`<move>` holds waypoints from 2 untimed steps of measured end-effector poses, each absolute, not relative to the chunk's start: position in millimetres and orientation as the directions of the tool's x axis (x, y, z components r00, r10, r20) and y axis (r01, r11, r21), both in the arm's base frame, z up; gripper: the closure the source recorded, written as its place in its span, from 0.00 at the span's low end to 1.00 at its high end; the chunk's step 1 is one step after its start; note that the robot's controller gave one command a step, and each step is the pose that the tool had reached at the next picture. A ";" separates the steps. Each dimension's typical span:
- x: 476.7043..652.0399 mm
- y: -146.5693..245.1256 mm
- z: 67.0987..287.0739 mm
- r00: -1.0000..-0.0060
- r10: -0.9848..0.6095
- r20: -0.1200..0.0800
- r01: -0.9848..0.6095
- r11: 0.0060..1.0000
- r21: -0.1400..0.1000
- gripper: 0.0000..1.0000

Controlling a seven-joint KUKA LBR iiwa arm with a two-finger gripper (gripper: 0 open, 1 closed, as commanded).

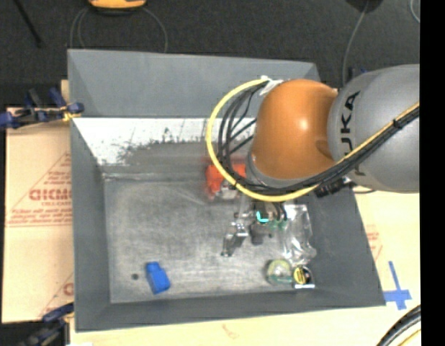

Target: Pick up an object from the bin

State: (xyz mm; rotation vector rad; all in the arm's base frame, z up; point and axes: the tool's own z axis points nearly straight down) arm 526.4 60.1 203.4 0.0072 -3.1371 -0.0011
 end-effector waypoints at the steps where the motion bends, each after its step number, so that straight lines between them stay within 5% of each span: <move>1: 508.0 -8.9 97.9 -1.000 -0.007 0.006 -0.007 1.000 -0.002 0.00; 2: 592.6 -38.5 159.0 -0.974 0.227 -0.009 0.227 0.974 0.001 0.00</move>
Offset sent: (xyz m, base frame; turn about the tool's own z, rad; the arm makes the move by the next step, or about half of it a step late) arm -0.0167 -0.0647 -0.1011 -0.0077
